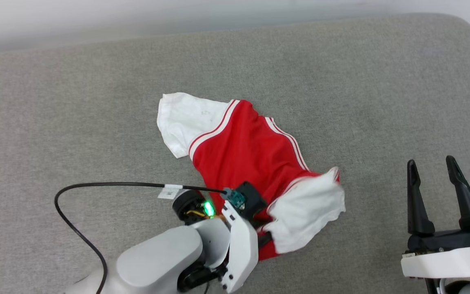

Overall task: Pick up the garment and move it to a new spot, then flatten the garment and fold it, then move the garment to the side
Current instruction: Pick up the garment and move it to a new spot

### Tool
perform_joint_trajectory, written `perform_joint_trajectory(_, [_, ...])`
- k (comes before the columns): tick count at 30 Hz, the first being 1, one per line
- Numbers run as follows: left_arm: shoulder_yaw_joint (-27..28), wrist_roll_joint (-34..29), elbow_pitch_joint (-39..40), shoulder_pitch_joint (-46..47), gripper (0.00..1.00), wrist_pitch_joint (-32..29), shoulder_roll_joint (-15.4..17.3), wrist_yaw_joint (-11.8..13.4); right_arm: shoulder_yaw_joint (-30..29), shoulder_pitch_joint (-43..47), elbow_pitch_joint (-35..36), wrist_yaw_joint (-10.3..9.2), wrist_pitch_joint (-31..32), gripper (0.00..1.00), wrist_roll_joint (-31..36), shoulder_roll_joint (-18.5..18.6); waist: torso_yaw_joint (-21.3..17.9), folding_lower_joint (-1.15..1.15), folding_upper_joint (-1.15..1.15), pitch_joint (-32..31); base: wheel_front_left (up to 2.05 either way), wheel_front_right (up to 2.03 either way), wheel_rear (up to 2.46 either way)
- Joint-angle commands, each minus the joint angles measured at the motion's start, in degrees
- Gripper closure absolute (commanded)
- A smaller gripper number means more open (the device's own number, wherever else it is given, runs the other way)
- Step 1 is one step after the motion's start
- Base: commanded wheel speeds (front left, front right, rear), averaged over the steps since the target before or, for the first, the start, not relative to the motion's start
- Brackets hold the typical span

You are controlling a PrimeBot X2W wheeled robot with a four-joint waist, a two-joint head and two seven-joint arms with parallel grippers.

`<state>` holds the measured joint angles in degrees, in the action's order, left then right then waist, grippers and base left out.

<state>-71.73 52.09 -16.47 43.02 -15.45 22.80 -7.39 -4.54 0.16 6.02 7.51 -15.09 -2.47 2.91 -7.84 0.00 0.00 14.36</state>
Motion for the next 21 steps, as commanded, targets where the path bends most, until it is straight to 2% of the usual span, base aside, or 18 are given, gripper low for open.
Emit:
perform_joint_trajectory(1, [0.94,-0.92,-0.14,0.57,0.0,2.21,-0.62,0.0,0.03,0.88,-0.13,-0.04,-0.12,0.0,0.41,-0.04,0.6,0.0,0.0,-1.0,0.0,0.0,0.0])
perform_joint_trajectory(5, [4.03,-3.6,0.68,2.0,0.0,10.44,-1.8,2.2,-0.19,1.76,-0.49,-0.04,-0.12,0.0,0.71,-0.05,1.9,0.0,0.0,-3.18,0.0,0.0,0.0])
perform_joint_trajectory(9, [7.55,-6.38,2.12,3.01,0.0,17.43,-1.24,6.29,-0.34,2.73,-0.76,-0.04,-0.12,0.0,0.93,-0.04,3.36,0.0,0.0,-5.27,0.0,0.0,0.0])
perform_joint_trajectory(11, [9.15,-7.69,2.67,2.99,0.0,20.42,-0.47,8.82,-0.38,3.19,-0.85,-0.04,-0.12,0.0,1.07,-0.04,4.06,0.0,0.0,-6.09,0.0,0.0,0.0])
perform_joint_trajectory(14, [12.63,-9.3,2.96,1.6,0.0,26.0,0.69,14.01,-0.45,3.68,-0.76,-0.04,-0.12,0.0,1.23,-0.04,5.05,0.0,0.0,-6.9,0.0,0.0,0.0])
perform_joint_trajectory(17, [15.21,-11.05,2.39,-0.34,0.0,28.91,2.22,19.14,-0.28,3.69,-0.92,-0.04,-0.12,0.0,1.31,-0.05,5.73,0.0,0.0,-7.37,0.0,0.0,0.0])
perform_joint_trajectory(21, [20.23,-11.87,2.51,-5.04,0.0,30.45,3.64,24.14,-0.32,4.22,-1.02,-0.04,-0.12,0.0,1.34,-0.05,6.59,0.0,0.0,-7.87,0.0,0.0,0.0])
